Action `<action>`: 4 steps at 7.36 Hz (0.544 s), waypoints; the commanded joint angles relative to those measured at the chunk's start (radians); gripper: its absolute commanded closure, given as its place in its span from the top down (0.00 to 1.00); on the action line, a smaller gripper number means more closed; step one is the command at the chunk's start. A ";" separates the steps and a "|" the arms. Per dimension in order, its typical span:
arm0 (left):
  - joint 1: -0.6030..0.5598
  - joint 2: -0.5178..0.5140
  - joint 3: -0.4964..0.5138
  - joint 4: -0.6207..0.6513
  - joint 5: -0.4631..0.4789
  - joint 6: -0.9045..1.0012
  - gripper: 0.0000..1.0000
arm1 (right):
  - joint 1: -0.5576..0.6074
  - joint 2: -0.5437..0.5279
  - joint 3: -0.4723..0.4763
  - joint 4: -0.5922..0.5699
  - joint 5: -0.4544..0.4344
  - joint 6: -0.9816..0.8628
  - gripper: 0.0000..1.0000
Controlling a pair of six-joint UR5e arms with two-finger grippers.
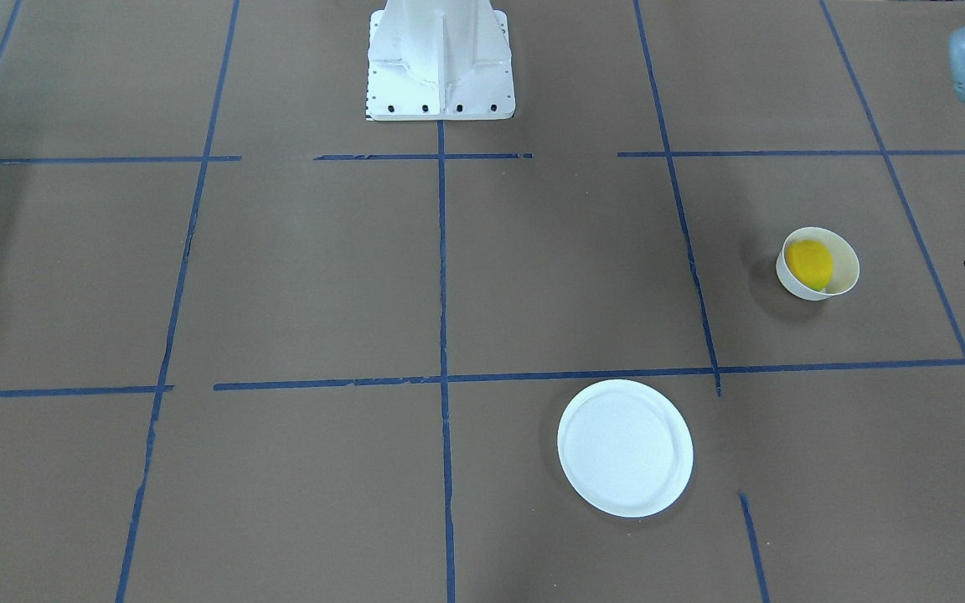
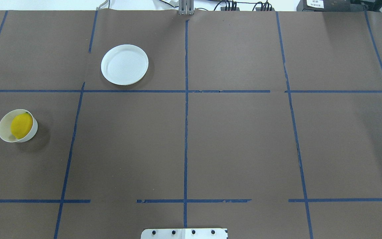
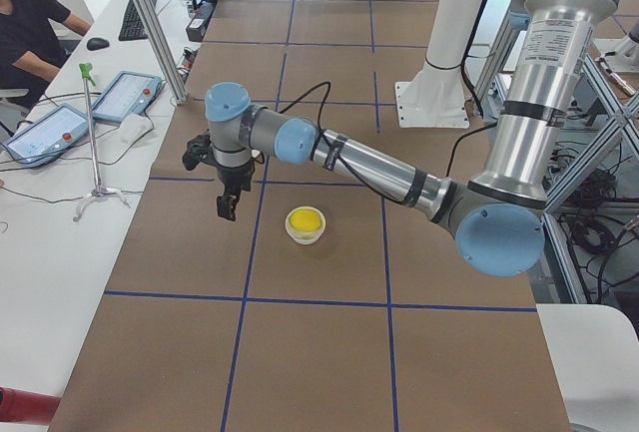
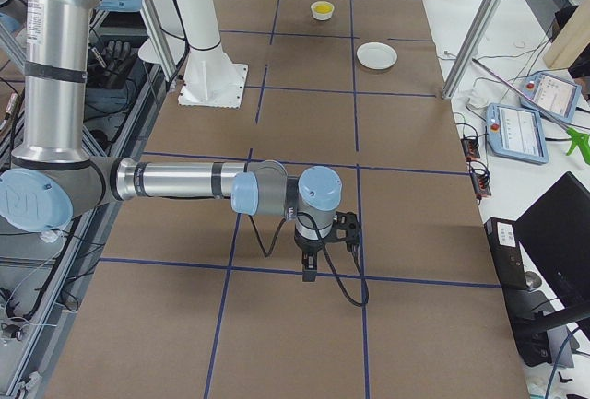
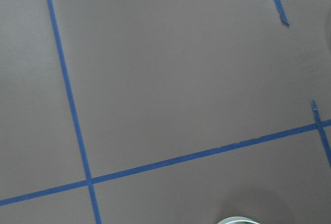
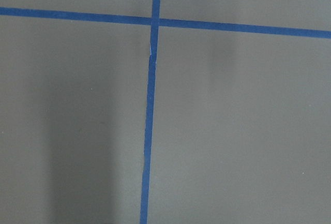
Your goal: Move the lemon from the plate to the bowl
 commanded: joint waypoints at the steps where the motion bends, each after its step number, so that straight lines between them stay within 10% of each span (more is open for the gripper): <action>1: -0.081 0.133 0.031 -0.011 -0.085 0.149 1.00 | 0.000 0.000 0.000 0.000 0.000 0.000 1.00; 4: -0.116 0.215 0.068 -0.010 -0.087 0.205 1.00 | 0.000 0.000 0.000 0.000 0.000 0.000 1.00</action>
